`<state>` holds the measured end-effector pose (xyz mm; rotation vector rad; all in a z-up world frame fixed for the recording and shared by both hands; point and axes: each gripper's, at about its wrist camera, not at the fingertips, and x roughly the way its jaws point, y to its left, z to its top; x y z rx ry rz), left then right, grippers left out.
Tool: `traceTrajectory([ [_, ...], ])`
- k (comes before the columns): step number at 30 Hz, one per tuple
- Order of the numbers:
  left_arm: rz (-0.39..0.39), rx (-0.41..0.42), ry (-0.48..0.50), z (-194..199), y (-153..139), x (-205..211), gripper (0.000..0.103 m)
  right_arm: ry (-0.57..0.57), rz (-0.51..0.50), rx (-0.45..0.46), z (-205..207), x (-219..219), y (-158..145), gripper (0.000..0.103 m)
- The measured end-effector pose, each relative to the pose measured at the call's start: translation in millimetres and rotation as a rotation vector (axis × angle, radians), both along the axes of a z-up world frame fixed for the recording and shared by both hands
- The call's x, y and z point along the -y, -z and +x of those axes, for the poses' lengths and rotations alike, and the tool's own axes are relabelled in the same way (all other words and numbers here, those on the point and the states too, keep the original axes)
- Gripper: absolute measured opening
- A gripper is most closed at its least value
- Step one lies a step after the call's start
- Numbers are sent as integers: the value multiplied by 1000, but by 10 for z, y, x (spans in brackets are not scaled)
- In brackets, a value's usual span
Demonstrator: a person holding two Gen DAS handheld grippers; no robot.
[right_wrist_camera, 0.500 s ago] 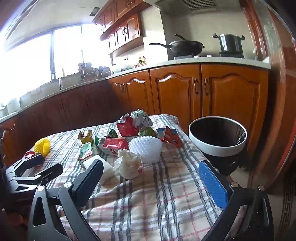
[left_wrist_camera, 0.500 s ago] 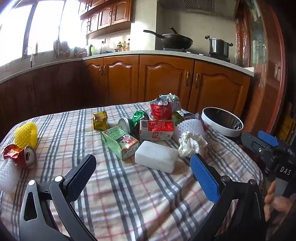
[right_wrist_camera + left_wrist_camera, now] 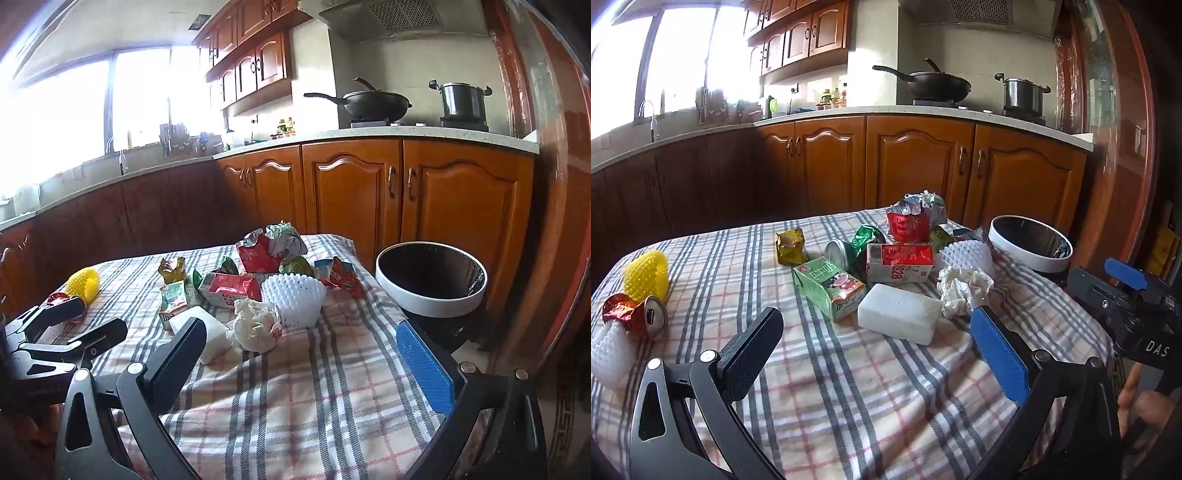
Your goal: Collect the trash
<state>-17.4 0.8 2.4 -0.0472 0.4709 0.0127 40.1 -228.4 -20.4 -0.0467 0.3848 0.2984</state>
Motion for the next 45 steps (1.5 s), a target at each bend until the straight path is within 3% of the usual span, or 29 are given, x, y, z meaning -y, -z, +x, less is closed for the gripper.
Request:
traceTrajectory([
  [45,-8,-41,-4,187,49,13,103,-26,48,-14,73,-1,40,103],
])
